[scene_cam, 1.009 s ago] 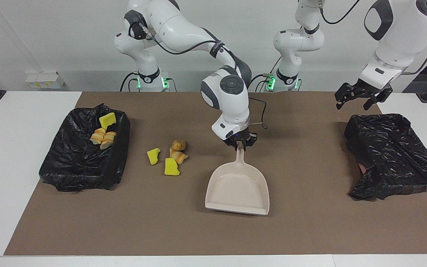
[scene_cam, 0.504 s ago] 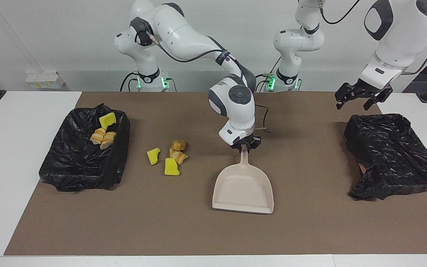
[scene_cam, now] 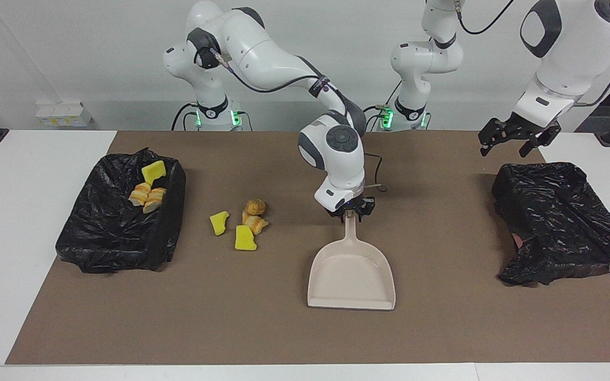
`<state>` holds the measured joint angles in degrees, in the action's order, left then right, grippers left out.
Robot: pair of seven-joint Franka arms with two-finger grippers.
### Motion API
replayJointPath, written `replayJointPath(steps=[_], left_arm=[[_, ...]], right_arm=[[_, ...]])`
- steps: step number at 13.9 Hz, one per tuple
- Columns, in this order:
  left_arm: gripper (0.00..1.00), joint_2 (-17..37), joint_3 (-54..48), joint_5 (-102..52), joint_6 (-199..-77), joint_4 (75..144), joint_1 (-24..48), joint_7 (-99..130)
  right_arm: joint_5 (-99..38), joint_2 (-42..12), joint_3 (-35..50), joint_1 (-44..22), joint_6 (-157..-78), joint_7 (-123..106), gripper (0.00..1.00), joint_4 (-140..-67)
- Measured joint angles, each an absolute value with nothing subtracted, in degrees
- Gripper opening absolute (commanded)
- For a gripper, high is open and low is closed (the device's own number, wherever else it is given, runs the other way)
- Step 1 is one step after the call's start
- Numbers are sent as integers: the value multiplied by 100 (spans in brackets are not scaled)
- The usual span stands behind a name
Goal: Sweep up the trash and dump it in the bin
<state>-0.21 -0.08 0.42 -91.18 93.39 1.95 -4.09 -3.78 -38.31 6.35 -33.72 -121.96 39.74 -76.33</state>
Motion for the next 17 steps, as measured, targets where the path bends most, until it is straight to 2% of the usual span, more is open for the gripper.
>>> replayJointPath(steps=[5,7,9,12,14,17], left_arm=[[100,-20,-8,42,-9118,9339,195,-409],[100,-21,-8,42,-9118,9339,195,-409],[100,-21,-8,42,-9118,9339,195,-409],[100,-20,-8,42,-9118,9339,195,-409],[100,-20,-8,42,-9118,9339,195,-409],[100,-25,-73,41,-9118,9327,203,-408]], right_arm=[[-391,-3301,636,-3260,-11397,3966,100,-7723],[-426,-3018,696,-3279,-11240,3974,100,-8023],[-494,-2540,800,-3447,-11219,4144,100,-8661],[-942,-1755,839,-4040,-11405,4689,100,-9854],[-1070,-1302,845,-4377,-12090,5069,100,-10875],[-1209,-928,846,-4669,-12878,5274,100,-12165]])
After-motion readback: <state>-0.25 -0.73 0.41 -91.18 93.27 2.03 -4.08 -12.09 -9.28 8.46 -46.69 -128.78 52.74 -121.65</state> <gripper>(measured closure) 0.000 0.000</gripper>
